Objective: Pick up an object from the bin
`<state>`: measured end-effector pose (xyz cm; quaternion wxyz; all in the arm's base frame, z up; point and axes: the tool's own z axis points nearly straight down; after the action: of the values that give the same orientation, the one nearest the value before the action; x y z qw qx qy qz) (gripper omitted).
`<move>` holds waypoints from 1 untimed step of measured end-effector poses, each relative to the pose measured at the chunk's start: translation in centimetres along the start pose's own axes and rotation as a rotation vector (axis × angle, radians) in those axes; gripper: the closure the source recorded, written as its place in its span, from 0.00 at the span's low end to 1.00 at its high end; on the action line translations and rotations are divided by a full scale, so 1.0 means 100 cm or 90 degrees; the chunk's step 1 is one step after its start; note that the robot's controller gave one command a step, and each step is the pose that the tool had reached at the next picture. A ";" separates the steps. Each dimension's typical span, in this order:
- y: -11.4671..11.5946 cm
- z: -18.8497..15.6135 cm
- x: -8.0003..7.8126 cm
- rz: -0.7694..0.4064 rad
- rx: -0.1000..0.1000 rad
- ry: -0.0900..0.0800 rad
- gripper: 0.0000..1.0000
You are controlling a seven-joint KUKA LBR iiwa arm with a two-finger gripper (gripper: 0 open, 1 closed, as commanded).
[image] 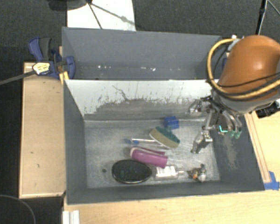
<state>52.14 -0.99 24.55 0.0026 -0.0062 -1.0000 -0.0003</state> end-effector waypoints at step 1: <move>0.000 -0.004 -0.001 0.000 0.000 -0.005 1.00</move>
Offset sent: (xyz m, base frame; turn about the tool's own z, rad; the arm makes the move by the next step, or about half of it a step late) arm 0.0000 0.0000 0.0000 0.0000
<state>52.28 -1.00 24.98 -0.0017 -0.0060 -1.0000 -0.0002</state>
